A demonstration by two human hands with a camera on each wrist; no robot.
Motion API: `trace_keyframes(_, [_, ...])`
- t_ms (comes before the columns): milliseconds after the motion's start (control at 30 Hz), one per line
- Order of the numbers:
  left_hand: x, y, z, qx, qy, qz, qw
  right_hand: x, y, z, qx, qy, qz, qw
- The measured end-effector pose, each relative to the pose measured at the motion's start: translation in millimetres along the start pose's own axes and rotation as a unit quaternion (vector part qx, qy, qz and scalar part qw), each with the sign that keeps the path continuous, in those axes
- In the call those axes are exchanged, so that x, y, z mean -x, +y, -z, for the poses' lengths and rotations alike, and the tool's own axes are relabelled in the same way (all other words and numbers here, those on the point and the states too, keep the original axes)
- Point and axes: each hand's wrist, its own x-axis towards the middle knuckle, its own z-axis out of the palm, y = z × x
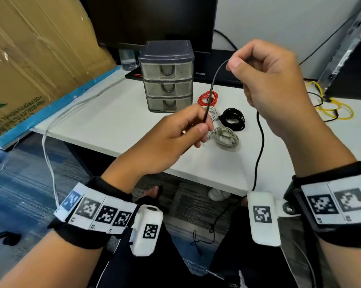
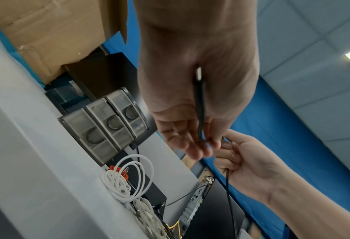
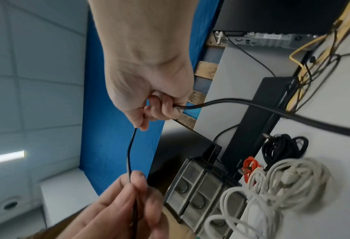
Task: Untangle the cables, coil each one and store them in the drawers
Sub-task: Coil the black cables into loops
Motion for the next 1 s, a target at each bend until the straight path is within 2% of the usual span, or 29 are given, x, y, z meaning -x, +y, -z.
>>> trace_keyframes(67, [0.7, -0.6, -1.2, -0.052, -0.026, 0.006, 0.998, -0.6, 2.9, -1.7, 0.047, -0.009, 0.005, 0.999])
trace_keyframes(133, [-0.4, -1.0, -1.1, -0.077, -0.037, 0.013, 0.996, -0.8, 3.3, -3.7, 0.098, -0.048, 0.002, 0.994])
trace_keyframes(233, [-4.1, 3.7, -0.6, 0.023, -0.043, 0.043, 0.998, -2.2, 0.3, -6.6, 0.149, -0.096, -0.014, 0.984])
trace_keyframes(300, [-7.3, 12.0, 0.0, 0.123, -0.010, 0.073, 0.990, -4.1, -0.7, -7.3, 0.161, -0.113, -0.030, 0.980])
trace_keyframes(367, [-11.6, 18.7, 6.9, 0.208, 0.033, 0.091, 0.973, -5.1, 0.2, -8.8, 0.169, -0.136, -0.042, 0.975])
trace_keyframes(467, [-20.6, 27.6, 26.2, 0.318, 0.072, 0.073, 0.942, 0.0, 2.5, -18.4, 0.129, -0.202, -0.065, 0.969])
trace_keyframes(533, [-28.4, 30.8, 38.9, 0.414, 0.109, 0.056, 0.902, 9.0, 4.3, -30.3, 0.095, -0.242, -0.065, 0.963])
trace_keyframes(600, [-36.3, 27.5, 45.3, 0.472, 0.157, 0.050, 0.866, 20.3, 5.1, -40.8, 0.106, -0.296, -0.060, 0.947])
trace_keyframes(633, [-39.1, 24.7, 46.0, 0.465, 0.181, 0.051, 0.865, 25.1, 4.3, -44.2, 0.124, -0.332, -0.053, 0.933])
trace_keyframes(700, [-42.6, 18.4, 43.0, 0.394, 0.206, 0.059, 0.894, 29.1, -2.5, -44.6, 0.142, -0.396, -0.044, 0.906])
trace_keyframes(800, [-38.4, 11.4, 31.4, 0.304, 0.143, 0.072, 0.939, 17.3, -21.0, -27.9, 0.125, -0.419, 0.002, 0.899])
trace_keyframes(900, [-28.9, 11.5, 22.2, 0.210, 0.073, 0.057, 0.973, -4.3, -29.2, -3.7, 0.097, -0.358, 0.073, 0.926])
trace_keyframes(967, [-25.6, 13.8, 19.8, 0.225, 0.025, 0.059, 0.972, -14.0, -21.2, 5.5, 0.086, -0.282, 0.076, 0.953])
trace_keyframes(1000, [-25.5, 15.2, 20.0, 0.269, 0.009, 0.060, 0.961, -15.7, -14.6, 6.1, 0.073, -0.241, 0.070, 0.965])
